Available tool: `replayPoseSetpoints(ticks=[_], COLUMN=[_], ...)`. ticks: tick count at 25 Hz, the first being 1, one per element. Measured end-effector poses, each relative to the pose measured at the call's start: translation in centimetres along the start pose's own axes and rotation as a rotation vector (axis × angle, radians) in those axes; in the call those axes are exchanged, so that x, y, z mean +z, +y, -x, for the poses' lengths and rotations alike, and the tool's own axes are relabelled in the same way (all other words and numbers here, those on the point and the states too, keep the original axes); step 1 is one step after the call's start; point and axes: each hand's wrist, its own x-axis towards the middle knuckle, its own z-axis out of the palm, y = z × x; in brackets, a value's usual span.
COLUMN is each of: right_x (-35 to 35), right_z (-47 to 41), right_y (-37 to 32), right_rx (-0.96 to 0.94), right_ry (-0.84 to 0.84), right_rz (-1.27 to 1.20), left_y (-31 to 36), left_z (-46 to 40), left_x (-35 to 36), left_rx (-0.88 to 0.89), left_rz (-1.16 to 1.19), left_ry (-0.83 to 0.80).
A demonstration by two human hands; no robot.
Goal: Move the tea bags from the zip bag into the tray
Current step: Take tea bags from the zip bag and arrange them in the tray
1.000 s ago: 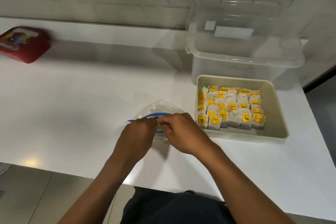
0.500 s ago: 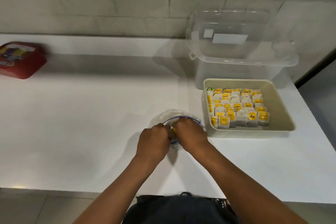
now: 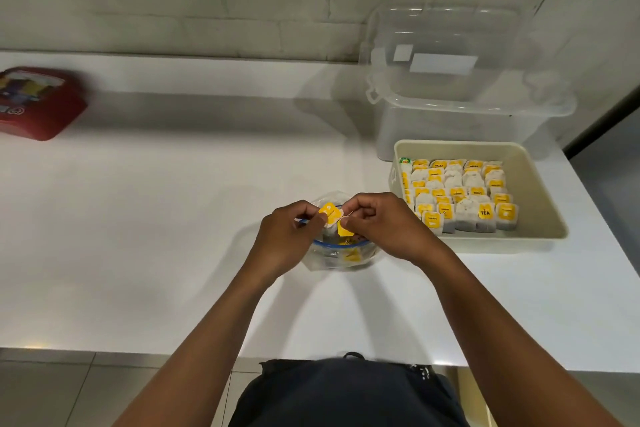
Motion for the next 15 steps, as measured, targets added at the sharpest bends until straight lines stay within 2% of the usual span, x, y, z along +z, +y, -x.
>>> replayPoseSetpoints(ticks=[4,10,13,15], right_x=[-0.4,-0.7,-0.6,-0.6], right_z=[0.2,0.0,-0.3,-0.6], right_y=[-0.3,-0.5,-0.7,-0.6], right_rx=[0.031,0.023,0.005,0.011], right_ry=[0.001,0.001,0.017,0.036], right_rz=[-0.149,-0.23,-0.283,-0.272], left_y=[0.2,1.2,1.1,1.1], left_z=[-0.1,0.0,0.0,0.0], left_x=[-0.2,-0.7,-0.8,-1.0], left_rx=[-0.052,-0.034,0.001,0.02], left_rz=[0.114,0.254,0.193,0.108], left_ry=[-0.038,-0.087,-0.177,-0.136])
